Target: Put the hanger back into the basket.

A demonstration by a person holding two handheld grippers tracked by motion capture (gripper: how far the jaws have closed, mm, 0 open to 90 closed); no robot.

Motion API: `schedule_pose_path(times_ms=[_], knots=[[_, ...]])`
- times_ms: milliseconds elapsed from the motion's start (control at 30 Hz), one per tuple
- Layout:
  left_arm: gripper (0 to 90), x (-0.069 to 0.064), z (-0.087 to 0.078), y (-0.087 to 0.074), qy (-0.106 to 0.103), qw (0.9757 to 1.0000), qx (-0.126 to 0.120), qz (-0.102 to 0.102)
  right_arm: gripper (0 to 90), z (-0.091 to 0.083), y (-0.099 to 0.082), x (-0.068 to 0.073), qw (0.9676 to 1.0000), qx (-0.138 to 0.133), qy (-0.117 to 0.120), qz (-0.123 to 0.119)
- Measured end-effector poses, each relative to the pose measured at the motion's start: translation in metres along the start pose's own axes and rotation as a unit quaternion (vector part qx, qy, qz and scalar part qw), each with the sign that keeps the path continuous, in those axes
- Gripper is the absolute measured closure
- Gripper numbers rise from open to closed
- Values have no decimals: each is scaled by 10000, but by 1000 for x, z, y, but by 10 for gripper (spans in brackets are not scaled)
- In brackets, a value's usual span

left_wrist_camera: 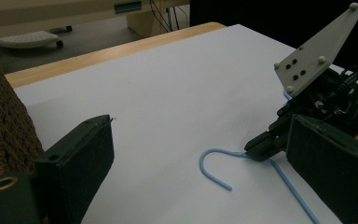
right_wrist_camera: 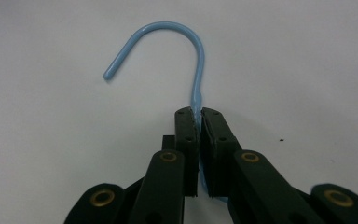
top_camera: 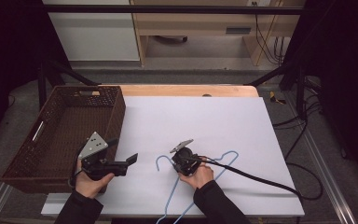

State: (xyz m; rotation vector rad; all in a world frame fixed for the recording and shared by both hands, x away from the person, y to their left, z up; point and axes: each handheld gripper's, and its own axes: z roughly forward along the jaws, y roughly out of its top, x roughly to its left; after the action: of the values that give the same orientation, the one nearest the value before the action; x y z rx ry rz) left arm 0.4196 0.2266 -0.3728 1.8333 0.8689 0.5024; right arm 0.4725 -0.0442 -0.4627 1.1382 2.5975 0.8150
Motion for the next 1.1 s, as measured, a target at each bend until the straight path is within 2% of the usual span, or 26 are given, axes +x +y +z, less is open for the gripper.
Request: schedule_pose_path(times_ms=[200, 333, 533, 633, 833, 1100], knots=[[74, -2, 0, 0, -17, 10000, 25, -19, 866, -1, 0, -1, 10000, -11, 3, 87], [74, -6, 1, -1, -46, 10000, 64, -11, 866, -3, 0, -1, 10000, -64, 15, 39], [77, -20, 2, -5, -182, 9996, 195, -58, 865, -15, 2, -2, 9996, -282, 63, 2], [79, -29, 5, -10, -258, 9991, 343, -41, 865, -22, 3, -2, 9991, -408, 63, -22], [82, -49, 16, -23, -507, 9961, 720, -21, 865, -34, 4, -2, 9978, -651, 20, -97], [93, -71, 32, -39, -719, 9904, 1175, 82, 864, -44, 5, -2, 9962, -861, 49, -113]])
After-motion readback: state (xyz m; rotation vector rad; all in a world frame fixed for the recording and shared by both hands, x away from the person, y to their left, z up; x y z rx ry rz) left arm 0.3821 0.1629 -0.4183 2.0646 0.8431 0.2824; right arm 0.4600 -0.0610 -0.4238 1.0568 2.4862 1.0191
